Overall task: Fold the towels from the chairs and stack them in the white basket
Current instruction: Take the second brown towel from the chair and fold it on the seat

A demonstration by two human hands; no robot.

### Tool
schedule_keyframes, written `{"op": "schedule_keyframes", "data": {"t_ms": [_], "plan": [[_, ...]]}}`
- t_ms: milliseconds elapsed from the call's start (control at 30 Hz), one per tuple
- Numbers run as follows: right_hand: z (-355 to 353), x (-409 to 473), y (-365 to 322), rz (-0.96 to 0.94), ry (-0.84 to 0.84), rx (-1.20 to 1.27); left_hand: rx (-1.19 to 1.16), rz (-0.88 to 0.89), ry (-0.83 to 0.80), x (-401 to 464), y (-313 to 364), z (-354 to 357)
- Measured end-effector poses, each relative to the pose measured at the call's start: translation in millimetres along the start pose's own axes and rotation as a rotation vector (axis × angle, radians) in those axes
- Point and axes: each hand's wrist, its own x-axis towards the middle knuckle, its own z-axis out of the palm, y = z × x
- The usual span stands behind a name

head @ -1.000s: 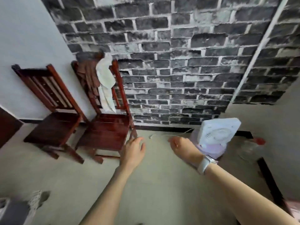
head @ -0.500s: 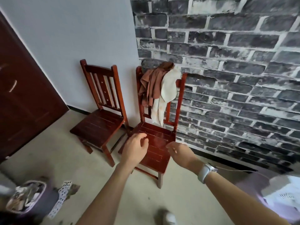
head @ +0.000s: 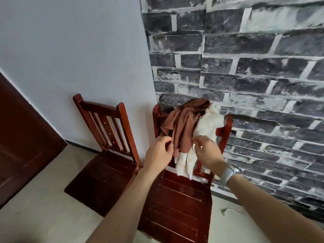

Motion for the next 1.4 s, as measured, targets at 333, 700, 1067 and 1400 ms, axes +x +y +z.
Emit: {"op": "schedule_keyframes", "data": {"t_ms": [333, 700, 1067, 1400], "plan": [[4, 68, 3, 0.029, 0.216, -0.217, 0.287, 0.326, -0.124, 146, -8, 55], [20, 84, -10, 0.225, 0.355, -0.058, -0.315, 0.269, 0.024, 221, -38, 28], [53, 132, -87, -0.006, 0.190, 0.088, -0.703, 0.242, 0.018, 187, -54, -96], [131, 47, -71, 0.041, -0.118, 0.168, -0.616, -0.284, -0.306, 116, -138, -63]]}}
